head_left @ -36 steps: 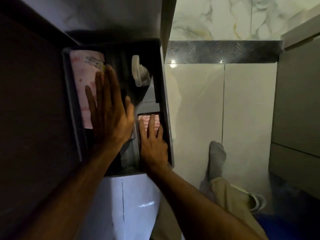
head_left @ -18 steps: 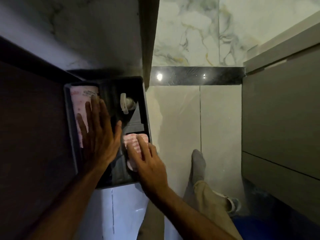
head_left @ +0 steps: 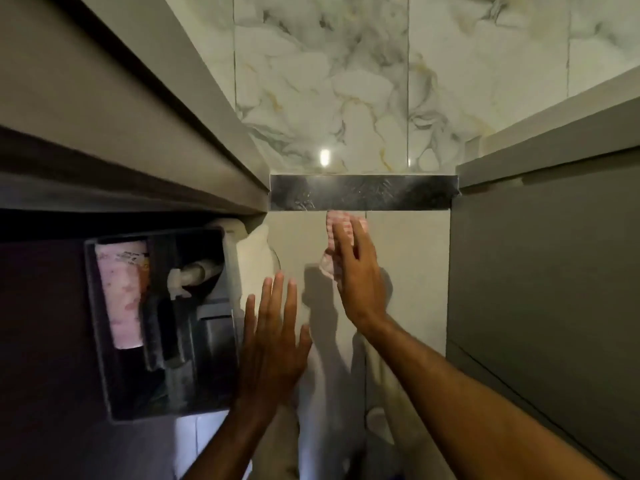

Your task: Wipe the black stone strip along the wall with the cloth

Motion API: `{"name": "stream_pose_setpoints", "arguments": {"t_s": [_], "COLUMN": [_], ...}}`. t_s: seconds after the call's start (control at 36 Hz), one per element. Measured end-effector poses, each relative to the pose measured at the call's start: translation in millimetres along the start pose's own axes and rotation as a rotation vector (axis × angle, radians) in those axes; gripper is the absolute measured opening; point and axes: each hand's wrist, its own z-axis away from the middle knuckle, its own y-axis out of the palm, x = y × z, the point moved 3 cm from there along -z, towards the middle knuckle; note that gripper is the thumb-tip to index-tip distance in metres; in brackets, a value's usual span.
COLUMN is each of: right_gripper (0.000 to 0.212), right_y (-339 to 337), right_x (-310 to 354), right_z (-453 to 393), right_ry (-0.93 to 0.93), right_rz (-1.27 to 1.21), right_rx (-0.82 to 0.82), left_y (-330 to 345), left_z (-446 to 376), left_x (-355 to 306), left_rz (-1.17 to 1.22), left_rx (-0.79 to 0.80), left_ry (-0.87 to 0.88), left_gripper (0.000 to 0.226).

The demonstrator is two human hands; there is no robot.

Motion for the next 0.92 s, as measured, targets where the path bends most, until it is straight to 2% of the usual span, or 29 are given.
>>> {"name": "stream_pose_setpoints", "arguments": {"t_s": [0.06, 0.17, 0.25, 0.31, 0.36, 0.42, 0.53, 0.58, 0.69, 0.75, 0.83, 0.92], "right_gripper": [0.072, 0.058, 0.052, 0.05, 0.052, 0.055, 0.065, 0.064, 0.065, 0.069, 0.086, 0.093], "right_y": [0.4, 16.8, 36.5, 53.7, 74.9, 99.2, 144.5, 158.7, 168.5, 170.7, 173.0, 193.9], "right_x": [-8.4, -46.9, -92.1, -127.4, -161.5, -194.4, -259.7, -281.1, -297.6, -292.0, -270.1, -235.8], "right_z": [-30.1, -94.0, -136.9, -163.0, -185.5, -206.4, -241.3, -257.1, -283.6, -299.7, -335.0, -358.6], "right_ry": [-0.069, 0.039, -0.058, -0.045, -0.031, -0.095, -0.307, -0.395, -0.51, -0.511, -0.343, -0.285], "right_rz": [0.096, -0.069, 0.052, 0.061, 0.056, 0.171, 0.722, 0.854, 0.819, 0.777, 0.613, 0.553], "right_rx": [0.068, 0.107, 0.129, 0.124, 0.131, 0.129, 0.017, -0.006, -0.058, -0.173, -0.389, -0.389], "left_y": [20.9, 88.6, 149.9, 194.9, 243.2, 290.4, 368.9, 399.6, 438.0, 447.9, 454.5, 452.9], "left_z": [-18.0, -67.8, -110.3, -137.2, -163.3, -186.2, -207.9, -213.0, -221.1, -221.4, -220.8, -221.2], "left_x": [-11.6, -22.3, -19.0, -13.2, -4.8, 6.3, 28.0, 38.3, 53.3, 57.2, 60.3, 58.7], "left_rz": [0.027, 0.084, 0.092, 0.059, 0.022, 0.013, -0.002, -0.003, 0.006, 0.005, -0.008, -0.024], "left_rx": [0.09, 0.25, 0.204, 0.163, 0.191, 0.183, 0.122, 0.077, -0.047, -0.138, -0.227, -0.256], "left_ry": [-0.101, -0.27, -0.291, -0.275, -0.267, -0.268, -0.265, -0.265, -0.269, -0.26, -0.229, -0.227], "left_gripper": [0.072, 0.088, 0.075, 0.072, 0.072, 0.073, 0.076, 0.074, 0.077, 0.078, 0.078, 0.074]}}
